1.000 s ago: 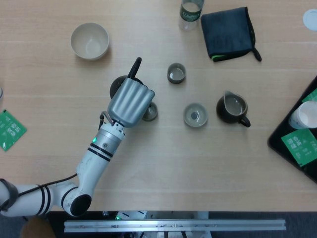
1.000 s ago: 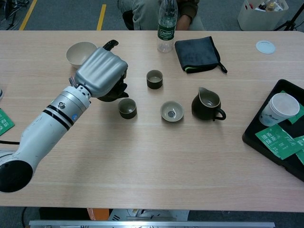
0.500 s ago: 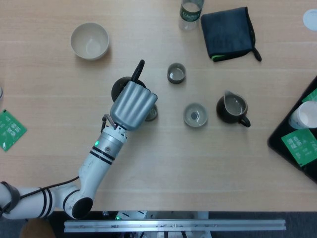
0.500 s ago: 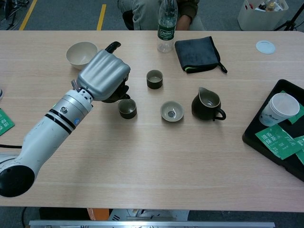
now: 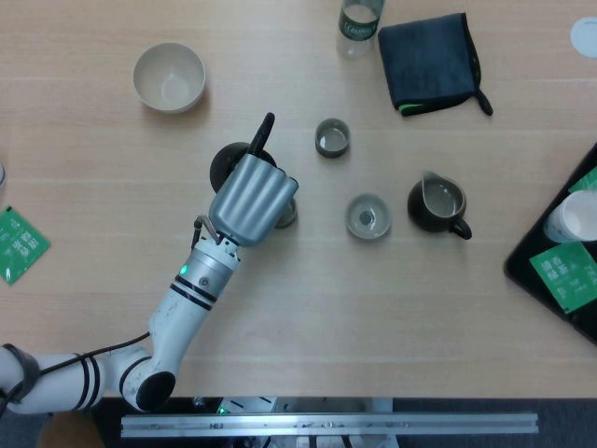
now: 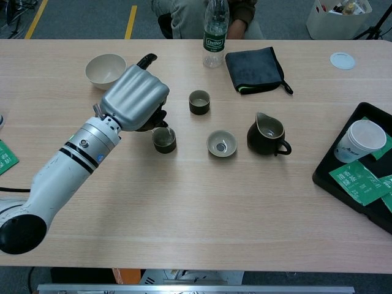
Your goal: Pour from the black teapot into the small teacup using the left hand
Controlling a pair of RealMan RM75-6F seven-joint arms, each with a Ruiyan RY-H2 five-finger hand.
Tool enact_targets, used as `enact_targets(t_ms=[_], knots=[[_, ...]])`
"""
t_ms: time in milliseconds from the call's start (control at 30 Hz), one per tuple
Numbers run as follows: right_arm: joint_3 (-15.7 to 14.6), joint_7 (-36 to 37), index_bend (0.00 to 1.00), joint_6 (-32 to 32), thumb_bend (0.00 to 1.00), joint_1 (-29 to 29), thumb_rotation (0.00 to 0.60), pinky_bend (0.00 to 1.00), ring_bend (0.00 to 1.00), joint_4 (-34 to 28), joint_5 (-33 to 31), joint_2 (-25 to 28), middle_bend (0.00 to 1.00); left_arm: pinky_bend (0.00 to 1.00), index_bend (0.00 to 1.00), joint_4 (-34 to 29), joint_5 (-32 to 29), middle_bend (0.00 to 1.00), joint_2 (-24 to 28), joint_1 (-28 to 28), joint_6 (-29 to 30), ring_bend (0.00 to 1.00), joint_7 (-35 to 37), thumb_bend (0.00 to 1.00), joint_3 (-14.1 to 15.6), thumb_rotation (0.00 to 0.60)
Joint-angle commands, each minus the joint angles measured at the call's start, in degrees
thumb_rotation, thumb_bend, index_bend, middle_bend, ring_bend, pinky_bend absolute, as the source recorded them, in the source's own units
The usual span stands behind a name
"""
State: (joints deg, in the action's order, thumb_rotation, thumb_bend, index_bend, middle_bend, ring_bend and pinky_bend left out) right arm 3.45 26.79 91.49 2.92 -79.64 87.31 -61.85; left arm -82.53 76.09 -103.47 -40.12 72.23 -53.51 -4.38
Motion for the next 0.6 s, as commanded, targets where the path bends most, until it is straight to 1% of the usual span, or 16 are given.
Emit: enact_targets(t_ms=[33,267,600], knots=[[0.00,-0.01,0.36,0.01,0.00,0.00,0.600,0.23,0.23,-0.02,0.02,0.00,0.39,0.11,0.92,0.15,0.16,1.00,-0.06,0.12,-0.13,0.82,0.03,0.41,-0.09,0.593],[0.03,-0.06,0.36,-0.02,0.00,0.03,0.600,0.23,0.23,-0.06,-0.07,0.02,0.39,0.11,0.92,-0.06,-0.07,1.00,0.25,0.30,-1.19,0.82,0.76,0.41,-0.77,0.596],[0.16,-0.13,0.36,-0.22,0.00,-0.03,0.600,0.23,0.23,-0.19,-0.29,0.03,0.39,0.11,0.92,-1.23,-2.61,1.00,2.61,0.40,-3.89,0.82,6.79,0.41,-3.32,0.592]])
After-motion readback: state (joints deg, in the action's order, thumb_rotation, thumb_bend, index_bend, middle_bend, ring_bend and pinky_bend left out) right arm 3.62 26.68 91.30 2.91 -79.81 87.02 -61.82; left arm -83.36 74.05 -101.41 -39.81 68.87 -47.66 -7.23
